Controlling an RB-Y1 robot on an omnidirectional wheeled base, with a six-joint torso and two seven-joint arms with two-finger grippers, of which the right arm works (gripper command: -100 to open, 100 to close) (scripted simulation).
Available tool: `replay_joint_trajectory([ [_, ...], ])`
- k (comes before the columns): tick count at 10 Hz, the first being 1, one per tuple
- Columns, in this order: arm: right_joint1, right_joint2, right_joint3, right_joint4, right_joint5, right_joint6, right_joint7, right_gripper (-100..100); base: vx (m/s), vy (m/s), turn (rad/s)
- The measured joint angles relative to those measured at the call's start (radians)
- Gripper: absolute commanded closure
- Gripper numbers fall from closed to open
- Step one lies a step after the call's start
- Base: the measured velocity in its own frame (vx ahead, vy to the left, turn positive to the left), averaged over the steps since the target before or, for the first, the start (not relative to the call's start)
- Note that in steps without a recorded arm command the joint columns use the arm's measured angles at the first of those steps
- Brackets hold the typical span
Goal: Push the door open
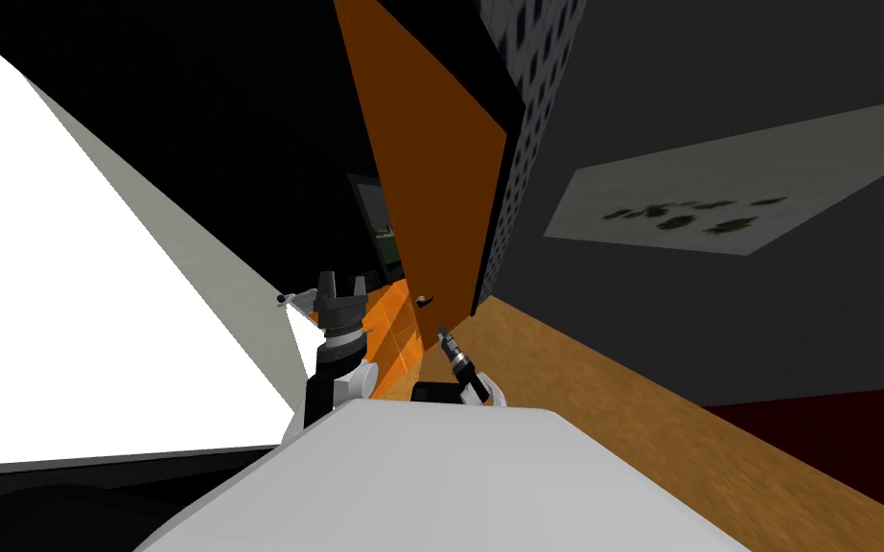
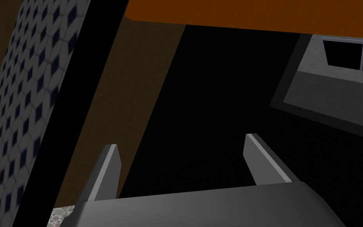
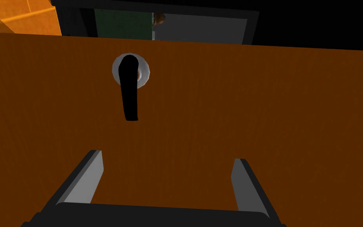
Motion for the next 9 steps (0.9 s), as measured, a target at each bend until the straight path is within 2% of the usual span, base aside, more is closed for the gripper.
replay_joint_trajectory([
  [5,-0.048,0.012,0.062,0.139,0.000,-0.024,-0.012,-100,0.201,-0.033,-0.012],
  [6,-0.056,0.008,0.077,0.158,0.000,-0.026,-0.018,-100,0.248,-0.008,-0.011],
  [7,-0.058,0.005,0.091,0.165,0.001,-0.020,-0.021,-100,0.109,0.000,0.000],
  [9,-0.058,0.005,0.090,0.168,0.001,-0.019,-0.021,-100,0.121,0.102,0.033],
])
